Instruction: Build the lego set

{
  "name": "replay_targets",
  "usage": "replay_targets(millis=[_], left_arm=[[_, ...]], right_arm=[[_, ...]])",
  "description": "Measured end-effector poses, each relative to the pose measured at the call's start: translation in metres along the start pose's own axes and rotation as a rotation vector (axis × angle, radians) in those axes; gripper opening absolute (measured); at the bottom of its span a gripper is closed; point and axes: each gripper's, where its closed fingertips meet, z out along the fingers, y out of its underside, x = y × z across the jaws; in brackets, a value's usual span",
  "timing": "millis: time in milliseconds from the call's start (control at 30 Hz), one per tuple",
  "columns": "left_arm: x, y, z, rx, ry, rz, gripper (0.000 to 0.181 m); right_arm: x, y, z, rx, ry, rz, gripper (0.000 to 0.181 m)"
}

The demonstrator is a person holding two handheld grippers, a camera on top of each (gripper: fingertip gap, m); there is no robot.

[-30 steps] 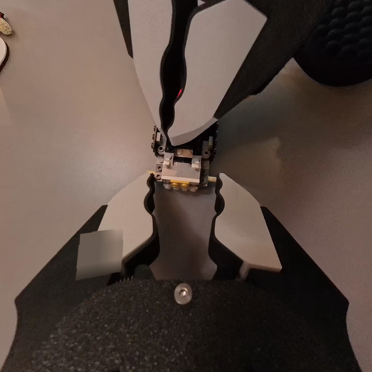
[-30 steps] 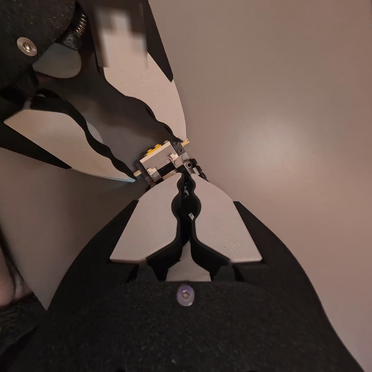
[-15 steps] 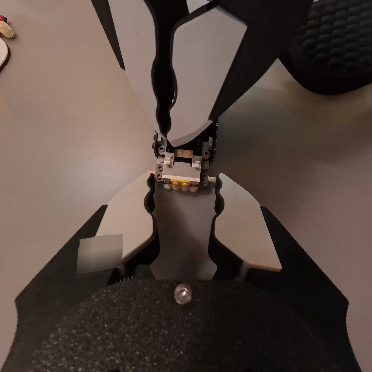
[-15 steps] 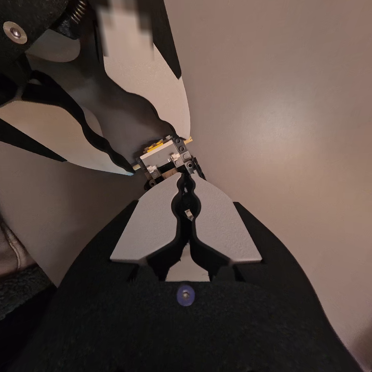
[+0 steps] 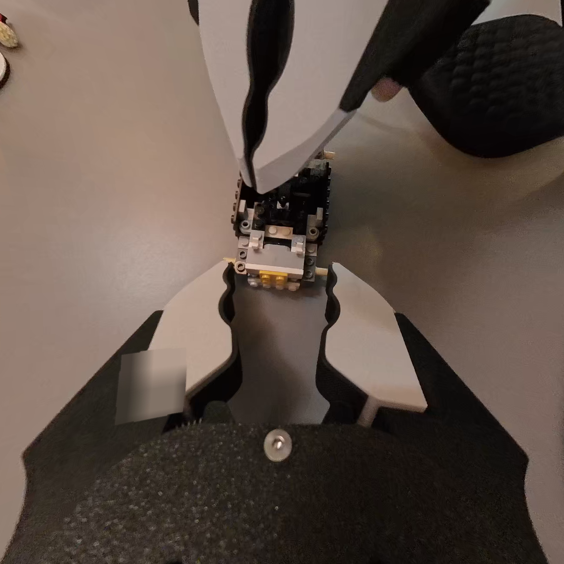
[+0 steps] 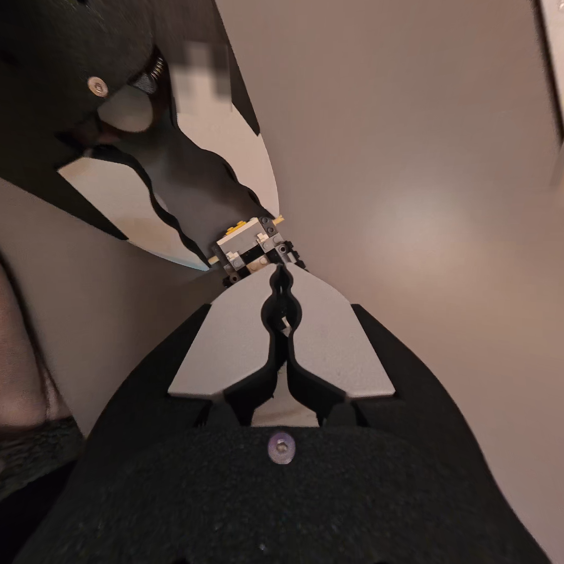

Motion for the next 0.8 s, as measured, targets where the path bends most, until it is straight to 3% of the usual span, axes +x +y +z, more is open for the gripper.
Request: replay_targets(millis=[467, 800], left_arm=[[0.001, 0.001, 0.0, -0.011, -0.012, 0.029, 0.058], [0.001, 0.002, 0.0, -0.023, -0.028, 0.071, 0.057]], right_arm=[[-0.004, 0.007, 0.017, -0.087, 0.0, -0.037, 0.0], [-0.009, 0.005, 0.02, -0.062, -0.022, -0.052, 0.0]])
